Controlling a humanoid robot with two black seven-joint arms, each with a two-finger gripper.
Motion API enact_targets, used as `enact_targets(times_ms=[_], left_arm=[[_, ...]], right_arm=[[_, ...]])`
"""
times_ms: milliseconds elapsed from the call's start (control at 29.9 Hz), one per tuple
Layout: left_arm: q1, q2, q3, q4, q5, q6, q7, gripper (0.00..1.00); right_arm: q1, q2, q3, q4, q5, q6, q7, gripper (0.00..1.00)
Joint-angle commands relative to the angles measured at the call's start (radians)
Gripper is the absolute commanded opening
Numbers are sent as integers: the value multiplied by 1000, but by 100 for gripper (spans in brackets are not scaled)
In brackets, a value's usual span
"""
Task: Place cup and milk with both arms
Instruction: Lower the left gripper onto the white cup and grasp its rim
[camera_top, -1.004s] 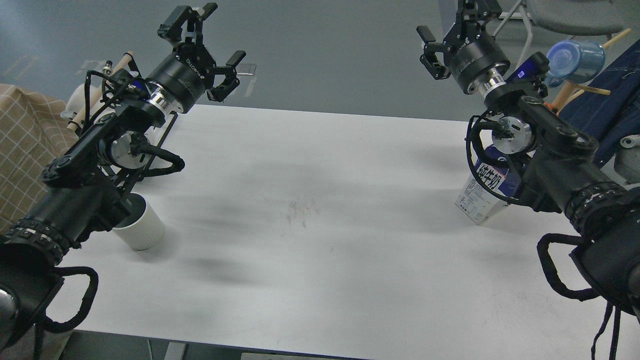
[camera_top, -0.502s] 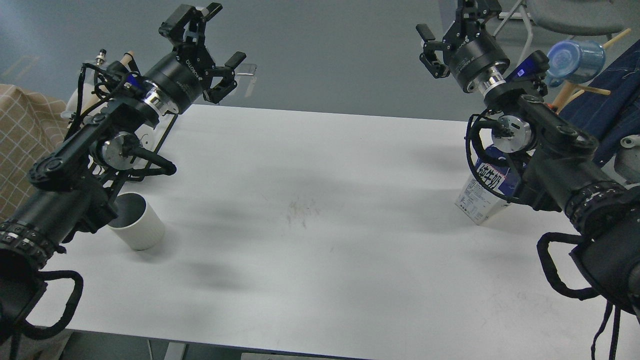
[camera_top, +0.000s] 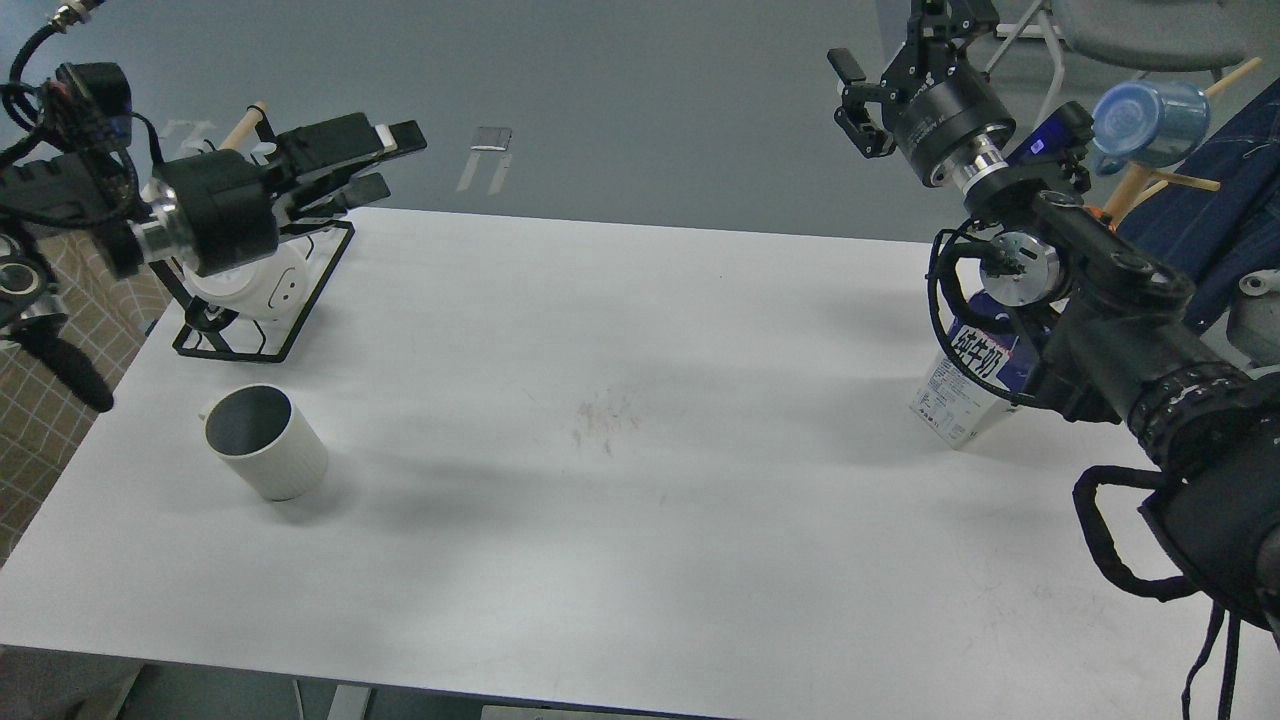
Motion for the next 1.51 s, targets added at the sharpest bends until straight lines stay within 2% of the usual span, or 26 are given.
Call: enact_targets(times_ms=[0, 201, 335, 636, 803, 1137, 1472], left_arm=[[44, 123, 2, -51, 28, 0, -4, 98], [105, 278, 52, -48, 106, 0, -12, 98], [110, 356, 169, -48, 132, 0, -42, 98], [113, 345, 273, 0, 146, 0, -36, 98], [115, 316, 374, 27, 151, 0, -33, 98], [115, 266, 384, 58, 174, 0, -12, 98], [115, 203, 385, 142, 175, 0, -2, 98]], right_arm=[[-2, 0, -1, 6, 0, 0, 0, 100], [-5, 0, -1, 7, 0, 0, 0, 100], [-7, 0, -3, 9, -2, 0, 0, 100], [-18, 0, -3, 9, -2, 0, 0, 100], [-31, 0, -3, 10, -2, 0, 0, 100], [-41, 0, -3, 27, -2, 0, 0, 100], [-47, 0, -3, 27, -2, 0, 0, 100]])
